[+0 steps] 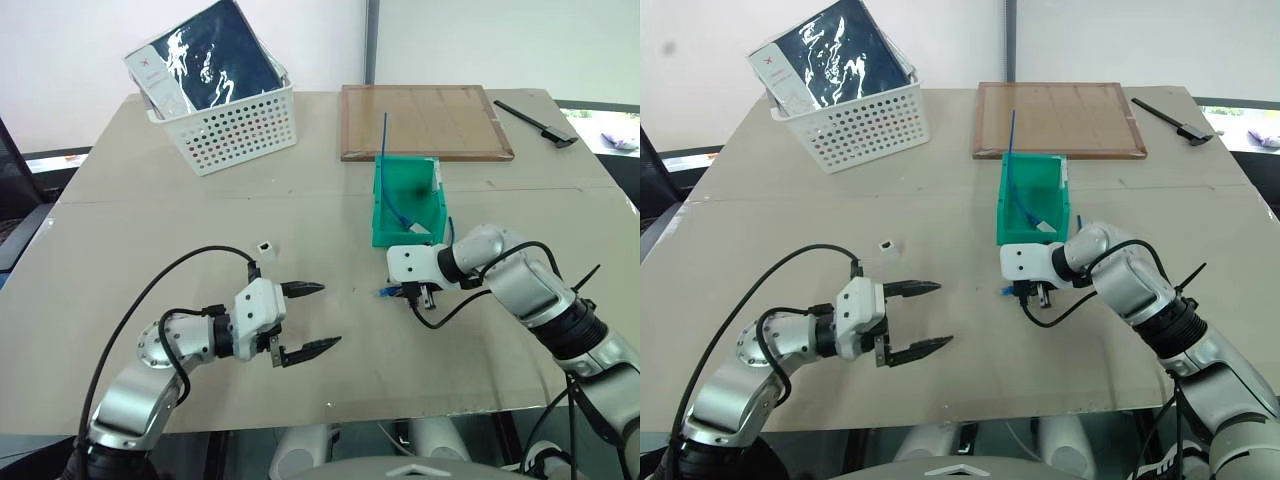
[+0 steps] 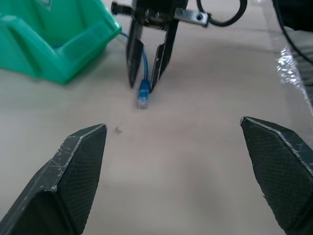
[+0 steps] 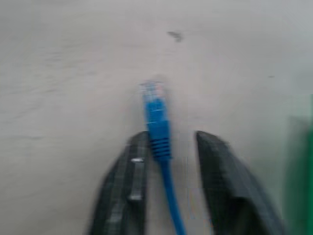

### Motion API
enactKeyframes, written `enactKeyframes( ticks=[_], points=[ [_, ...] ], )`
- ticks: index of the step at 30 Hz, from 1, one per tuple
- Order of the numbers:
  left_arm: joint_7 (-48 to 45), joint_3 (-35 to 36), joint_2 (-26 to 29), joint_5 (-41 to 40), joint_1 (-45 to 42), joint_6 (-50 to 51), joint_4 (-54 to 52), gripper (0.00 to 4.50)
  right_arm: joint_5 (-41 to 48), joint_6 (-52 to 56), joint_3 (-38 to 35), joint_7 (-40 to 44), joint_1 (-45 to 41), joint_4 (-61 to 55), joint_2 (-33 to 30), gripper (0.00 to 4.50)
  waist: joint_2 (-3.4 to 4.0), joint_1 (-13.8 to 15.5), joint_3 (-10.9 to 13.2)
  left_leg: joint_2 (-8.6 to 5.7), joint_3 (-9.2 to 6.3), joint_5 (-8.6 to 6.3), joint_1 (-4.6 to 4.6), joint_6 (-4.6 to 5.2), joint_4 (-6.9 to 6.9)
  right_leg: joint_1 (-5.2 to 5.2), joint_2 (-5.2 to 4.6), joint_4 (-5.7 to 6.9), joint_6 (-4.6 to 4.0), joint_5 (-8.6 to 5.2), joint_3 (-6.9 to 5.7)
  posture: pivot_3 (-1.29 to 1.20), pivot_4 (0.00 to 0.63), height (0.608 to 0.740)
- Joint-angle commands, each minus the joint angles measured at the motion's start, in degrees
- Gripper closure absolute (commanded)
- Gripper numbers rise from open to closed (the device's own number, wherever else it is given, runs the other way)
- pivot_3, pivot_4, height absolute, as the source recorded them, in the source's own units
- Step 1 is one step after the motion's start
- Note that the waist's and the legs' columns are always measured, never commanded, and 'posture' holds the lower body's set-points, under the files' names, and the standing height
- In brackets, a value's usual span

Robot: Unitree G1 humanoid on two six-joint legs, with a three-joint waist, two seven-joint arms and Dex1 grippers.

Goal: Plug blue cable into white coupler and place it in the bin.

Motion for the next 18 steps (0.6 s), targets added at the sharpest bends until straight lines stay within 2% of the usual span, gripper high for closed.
enactKeyframes(
  ticks=[1,3,4,7,12,18],
  points=[
    [-0.56,-2.24,-0.03,1.33,-4.01,0.79,1.7,0.0,6.49,2.62,-6.76,1.08,5.71,-8.51,-3.27,1.16,0.06,0.47,0.04,-0.01,-0.04,0.0,-0.03,0.0,0.0,-0.01,0.0,0.0,0.08,0.05,-0.02,0.0,0.15,0.74],
    [-1.54,-3.83,-0.43,1.91,-6.26,0.44,3.26,0.0,11.2,2.78,-12.53,0.15,10.53,-14.23,-4.27,0.16,0.1,0.76,0.06,-0.05,-0.11,-0.01,-0.15,-0.01,-0.01,-0.1,-0.02,-0.03,0.13,0.08,-0.06,0.0,0.15,0.74],
    [-1.71,-4.9,-0.88,2.52,-7.62,0.36,4.37,0.0,14.09,2.42,-16.31,-0.13,14.24,-17.6,-5.02,0.06,0.11,0.75,0.07,-0.05,-0.1,-0.01,-0.21,-0.02,-0.01,-0.15,-0.03,-0.03,0.13,0.08,-0.05,0.0,0.15,0.74],
    [-1.75,-7.79,-2.56,4.54,-11.59,0.23,7.72,0.0,20.52,3.75,-26.89,-2.66,24.72,-25.75,-5.61,0.06,0.17,1.22,0.11,-0.05,-0.06,-0.03,-0.26,-0.03,-0.03,-0.19,-0.05,-0.05,0.14,0.08,-0.02,0.0,0.15,0.74],
    [0.0,-12.36,-6.59,9.0,-18.02,0.87,14.33,0.0,24.12,-0.57,-41.79,-9.24,43.26,-35.29,-3.13,0.06,0.14,1.49,0.11,-0.06,-0.05,-0.04,-0.26,-0.02,-0.02,-0.14,-0.03,-0.08,0.17,0.07,-0.03,0.0,0.15,0.74],
    [0.4,-16.71,-11.49,13.82,-24.12,-1.46,22.92,0.0,24.33,-5.5,-48.93,-15.28,60.0,-43.47,1.45,0.06,0.15,1.25,0.09,-0.01,0.11,-0.04,-0.07,-0.01,0.04,-0.03,0.04,0.01,0.39,-0.04,0.11,0.0,0.15,0.74]
  ],
)
